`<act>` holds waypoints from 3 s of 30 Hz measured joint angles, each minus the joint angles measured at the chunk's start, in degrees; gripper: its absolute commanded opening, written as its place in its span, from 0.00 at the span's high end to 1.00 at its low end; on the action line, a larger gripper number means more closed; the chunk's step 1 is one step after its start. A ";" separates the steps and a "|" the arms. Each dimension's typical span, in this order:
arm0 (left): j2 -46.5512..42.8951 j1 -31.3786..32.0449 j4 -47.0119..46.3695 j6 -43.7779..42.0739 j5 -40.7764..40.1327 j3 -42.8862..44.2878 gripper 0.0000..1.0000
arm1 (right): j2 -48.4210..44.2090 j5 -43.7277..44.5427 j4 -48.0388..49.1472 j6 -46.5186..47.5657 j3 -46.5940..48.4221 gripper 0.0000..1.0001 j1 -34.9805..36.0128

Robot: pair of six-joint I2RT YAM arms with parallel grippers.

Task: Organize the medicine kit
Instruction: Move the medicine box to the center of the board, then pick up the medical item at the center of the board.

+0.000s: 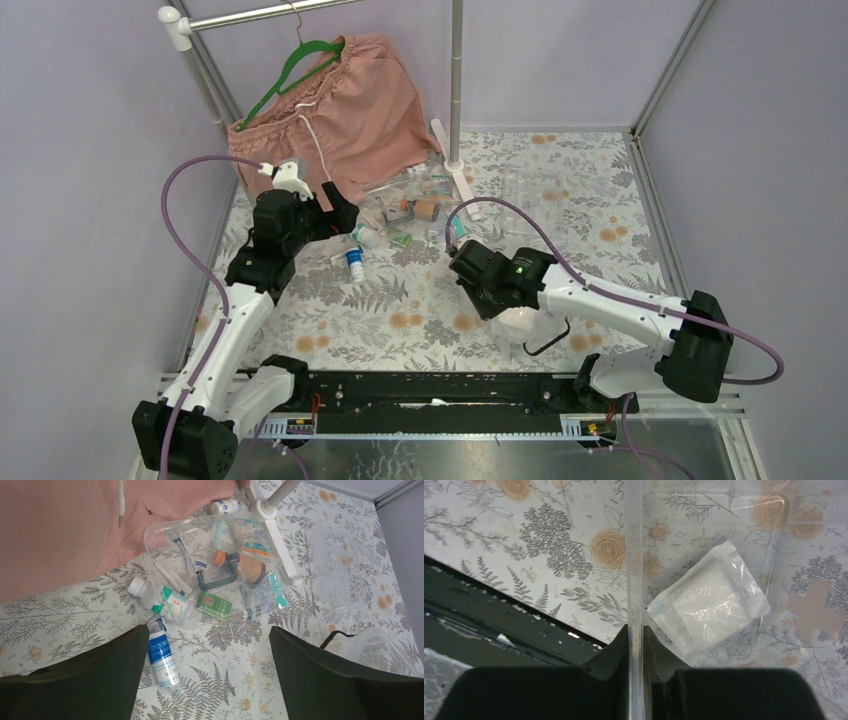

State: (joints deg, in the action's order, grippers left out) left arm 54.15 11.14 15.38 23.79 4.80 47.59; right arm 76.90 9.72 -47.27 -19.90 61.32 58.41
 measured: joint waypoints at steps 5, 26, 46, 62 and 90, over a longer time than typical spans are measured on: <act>0.00 0.00 0.00 0.00 0.00 0.00 0.01 | -0.02 5.29 4.26 -0.52 -3.89 1.00 -0.04; 0.44 0.00 0.04 0.00 -0.02 0.00 0.01 | 6.16 11.06 16.90 14.45 -4.85 0.48 -22.21; 0.59 -0.20 0.17 0.00 0.00 0.00 0.01 | 4.98 -9.11 23.10 5.75 9.68 0.32 -22.32; 1.29 -0.81 0.44 0.00 0.04 0.00 0.01 | 27.87 -8.98 30.64 6.25 13.73 0.33 -25.79; 2.54 -2.29 0.46 0.02 1.33 0.00 0.01 | 40.89 -13.84 34.82 5.38 18.64 0.76 -29.11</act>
State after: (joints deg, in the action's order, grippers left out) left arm 56.69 8.84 15.84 23.81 6.13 47.59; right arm 117.80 -4.12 -12.45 -14.52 79.96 29.30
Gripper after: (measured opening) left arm 0.986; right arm 0.314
